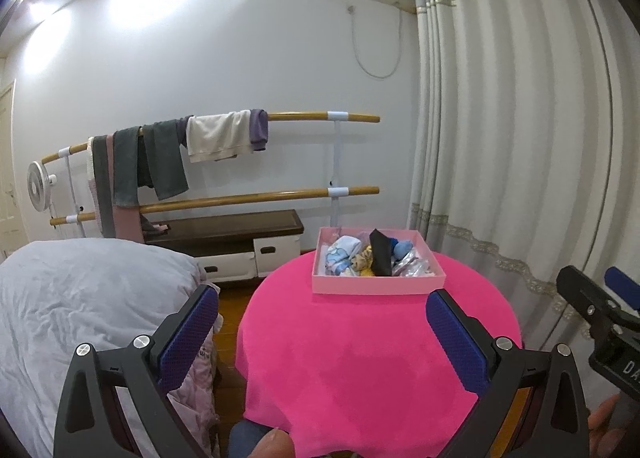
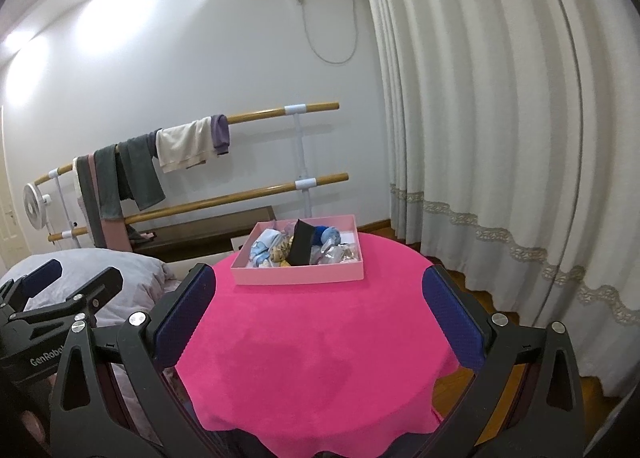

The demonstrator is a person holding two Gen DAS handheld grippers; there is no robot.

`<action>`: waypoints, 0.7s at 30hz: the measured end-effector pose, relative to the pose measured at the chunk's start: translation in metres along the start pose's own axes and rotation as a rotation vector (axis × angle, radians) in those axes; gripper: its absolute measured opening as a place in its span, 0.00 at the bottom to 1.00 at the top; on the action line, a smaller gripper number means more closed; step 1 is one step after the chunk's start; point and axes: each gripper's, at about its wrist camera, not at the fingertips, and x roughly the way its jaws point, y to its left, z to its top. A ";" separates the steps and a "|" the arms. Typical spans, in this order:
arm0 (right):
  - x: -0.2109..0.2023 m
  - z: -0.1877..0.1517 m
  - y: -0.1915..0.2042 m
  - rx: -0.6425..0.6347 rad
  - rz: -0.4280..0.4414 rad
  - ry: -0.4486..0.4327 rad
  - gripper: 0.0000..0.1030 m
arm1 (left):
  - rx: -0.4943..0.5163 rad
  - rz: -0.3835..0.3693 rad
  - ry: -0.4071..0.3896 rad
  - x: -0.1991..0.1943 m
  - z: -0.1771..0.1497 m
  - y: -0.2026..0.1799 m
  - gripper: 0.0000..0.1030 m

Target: Organize soft objects

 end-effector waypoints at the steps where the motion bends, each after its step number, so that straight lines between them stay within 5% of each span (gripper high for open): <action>1: 0.000 0.000 -0.001 0.001 -0.001 0.000 1.00 | 0.000 0.004 -0.002 0.000 0.001 0.000 1.00; 21: -0.001 0.002 -0.001 -0.004 -0.007 -0.010 1.00 | 0.004 0.001 -0.027 -0.002 0.001 -0.012 1.00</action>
